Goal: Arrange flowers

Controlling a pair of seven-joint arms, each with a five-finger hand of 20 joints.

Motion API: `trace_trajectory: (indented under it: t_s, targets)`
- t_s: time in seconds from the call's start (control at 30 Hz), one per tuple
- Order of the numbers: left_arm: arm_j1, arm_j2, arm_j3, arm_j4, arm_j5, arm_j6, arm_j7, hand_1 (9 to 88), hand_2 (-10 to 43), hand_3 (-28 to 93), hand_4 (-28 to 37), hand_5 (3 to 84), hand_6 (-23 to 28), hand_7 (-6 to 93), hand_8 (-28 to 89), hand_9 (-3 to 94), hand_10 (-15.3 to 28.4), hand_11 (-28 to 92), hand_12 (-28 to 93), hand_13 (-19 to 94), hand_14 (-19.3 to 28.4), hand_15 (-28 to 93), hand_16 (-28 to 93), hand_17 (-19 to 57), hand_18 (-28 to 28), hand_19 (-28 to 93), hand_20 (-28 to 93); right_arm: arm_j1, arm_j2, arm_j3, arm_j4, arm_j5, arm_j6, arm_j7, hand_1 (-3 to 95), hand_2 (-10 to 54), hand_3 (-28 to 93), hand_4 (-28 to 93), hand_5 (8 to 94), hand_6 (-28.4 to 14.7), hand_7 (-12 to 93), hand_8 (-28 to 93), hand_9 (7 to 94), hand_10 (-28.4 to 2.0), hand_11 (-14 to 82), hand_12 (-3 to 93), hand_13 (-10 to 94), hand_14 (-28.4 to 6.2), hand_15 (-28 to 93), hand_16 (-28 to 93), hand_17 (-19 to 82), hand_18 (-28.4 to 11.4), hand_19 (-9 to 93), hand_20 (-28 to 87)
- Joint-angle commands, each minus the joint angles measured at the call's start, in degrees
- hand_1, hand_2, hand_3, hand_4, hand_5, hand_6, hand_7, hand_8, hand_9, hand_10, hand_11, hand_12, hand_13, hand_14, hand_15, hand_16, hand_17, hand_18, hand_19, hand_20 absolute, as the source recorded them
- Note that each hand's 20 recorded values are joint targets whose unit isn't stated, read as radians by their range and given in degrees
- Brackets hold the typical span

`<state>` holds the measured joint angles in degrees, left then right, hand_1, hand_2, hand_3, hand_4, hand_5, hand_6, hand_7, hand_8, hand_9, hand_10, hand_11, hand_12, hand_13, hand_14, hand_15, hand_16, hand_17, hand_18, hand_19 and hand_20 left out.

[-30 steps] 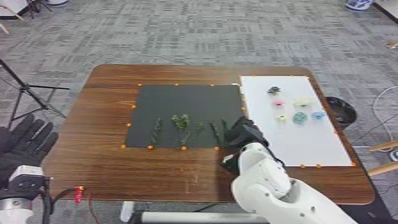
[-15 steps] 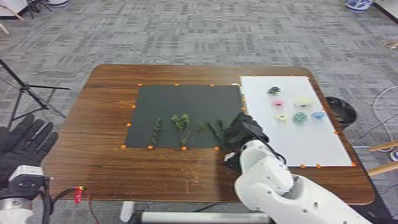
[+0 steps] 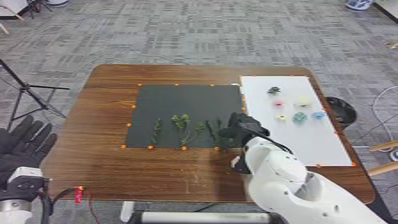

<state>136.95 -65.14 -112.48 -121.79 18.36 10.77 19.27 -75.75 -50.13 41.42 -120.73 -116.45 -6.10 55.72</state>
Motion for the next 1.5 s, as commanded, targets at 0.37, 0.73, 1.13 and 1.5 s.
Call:
trace_trajectory:
  t_s: [0.37, 0.73, 1.13, 1.5]
  targets:
    - [0.5, -0.35, 0.19, -0.31, 0.01, -0.03, 0.00, 26.9, 16.2, 71, -28.3, 41.5, 11.1, 9.8, -7, 31.5, 17.0, 22, 11, 24, 16.2, 30, -3, -7.2, 16.0, 36, 11, -0.7, 1.0, 2.2, -1.3, 5.3, -4.5, -4.0, 46.6, 18.5, 61, -18, 62.0, -6.7, 51, 26, 80.4, -16.7, 16.4, 18.5, 85, -6.9, 64, 34, 43, -22.3, 86, 22]
    - [0.6, -0.65, 0.33, -0.23, 0.17, -0.41, -0.22, 26.9, 16.3, 71, -28.3, 41.8, 11.2, 10.0, -8, 31.5, 17.1, 22, 11, 24, 16.2, 30, -3, -7.2, 15.9, 36, 11, 0.0, -0.1, 0.6, 0.1, 5.7, -4.2, -6.1, 50.3, 20.9, 54, -20, 57.5, -6.9, 55, 24, 75.5, -15.9, 13.3, 15.9, 85, -6.3, 56, 34, 42, -20.4, 84, 22]
    - [0.6, -0.68, -0.29, -0.02, 0.24, -0.42, -0.38, 26.9, 16.4, 71, -28.3, 41.9, 11.2, 9.9, -8, 31.6, 17.1, 22, 11, 24, 16.2, 31, -3, -7.2, 16.0, 36, 11, -0.7, 0.1, -0.3, 0.5, 3.2, -0.5, -8.7, 51.1, 21.0, 53, -21, 56.3, -6.1, 56, 22, 73.9, -14.8, 13.0, 15.3, 85, -6.2, 55, 34, 41, -19.9, 83, 24]
    - [0.9, -0.44, -0.56, -0.11, 0.03, -0.34, -0.21, 26.9, 16.4, 71, -28.3, 41.6, 11.1, 10.0, -8, 31.6, 17.1, 22, 11, 24, 16.1, 31, -3, -7.2, 15.9, 36, 11, -2.7, 4.0, 5.6, -2.8, 4.5, 10.7, -6.0, 35.8, 12.2, 66, -17, 55.6, -8.0, 57, 21, 73.7, -18.2, 15.8, 17.3, 83, -7.0, 58, 35, 41, -22.7, 83, 24]
